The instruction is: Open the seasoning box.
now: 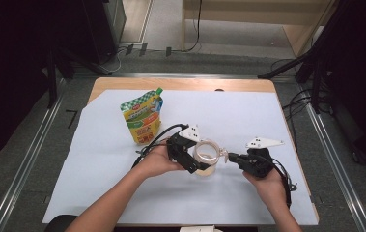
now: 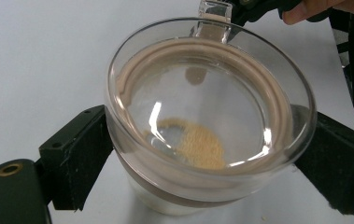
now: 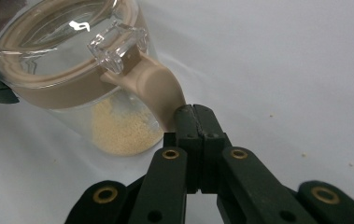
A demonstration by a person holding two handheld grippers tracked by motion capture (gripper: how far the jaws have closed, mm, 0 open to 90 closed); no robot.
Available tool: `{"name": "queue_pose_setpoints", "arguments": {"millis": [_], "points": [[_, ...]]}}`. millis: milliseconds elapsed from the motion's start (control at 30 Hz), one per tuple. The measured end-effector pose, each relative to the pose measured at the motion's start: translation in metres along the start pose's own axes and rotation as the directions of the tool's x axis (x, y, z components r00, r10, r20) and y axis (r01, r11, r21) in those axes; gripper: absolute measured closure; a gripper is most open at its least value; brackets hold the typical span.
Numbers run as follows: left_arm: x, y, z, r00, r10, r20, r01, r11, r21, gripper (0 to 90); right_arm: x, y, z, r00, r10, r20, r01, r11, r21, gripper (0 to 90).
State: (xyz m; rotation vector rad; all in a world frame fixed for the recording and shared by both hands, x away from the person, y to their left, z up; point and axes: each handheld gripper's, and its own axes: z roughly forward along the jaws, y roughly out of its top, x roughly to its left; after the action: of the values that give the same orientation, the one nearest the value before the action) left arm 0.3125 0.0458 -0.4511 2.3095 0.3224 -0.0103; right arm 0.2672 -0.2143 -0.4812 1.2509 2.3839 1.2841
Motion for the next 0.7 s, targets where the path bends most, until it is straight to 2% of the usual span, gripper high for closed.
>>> {"name": "queue_pose_setpoints", "arguments": {"millis": [200, 467, 700], "points": [[-0.0014, 0.0032, -0.0014, 1.0, 0.004, -0.007, -0.004, 1.0, 0.0, 10.5, 0.0001, -0.0003, 0.0004, 1.0, 0.002, 0.002, -0.002, 1.0, 0.002, 90.0], [-0.0024, 0.0073, -0.0033, 0.9997, 0.021, -0.015, -0.021, 0.9995, 0.026, 11.0, 0.0, -0.0015, 0.0013, 1.0, -0.005, 0.004, 0.005, 1.0, 0.01, 90.0], [-0.002, 0.0096, -0.0048, 0.9998, 0.018, -0.008, -0.018, 0.9997, 0.018, 10.9, -0.0001, -0.0016, 0.0014, 0.9999, -0.015, 0.0, 0.015, 1.0, 0.008, 90.0]]}}
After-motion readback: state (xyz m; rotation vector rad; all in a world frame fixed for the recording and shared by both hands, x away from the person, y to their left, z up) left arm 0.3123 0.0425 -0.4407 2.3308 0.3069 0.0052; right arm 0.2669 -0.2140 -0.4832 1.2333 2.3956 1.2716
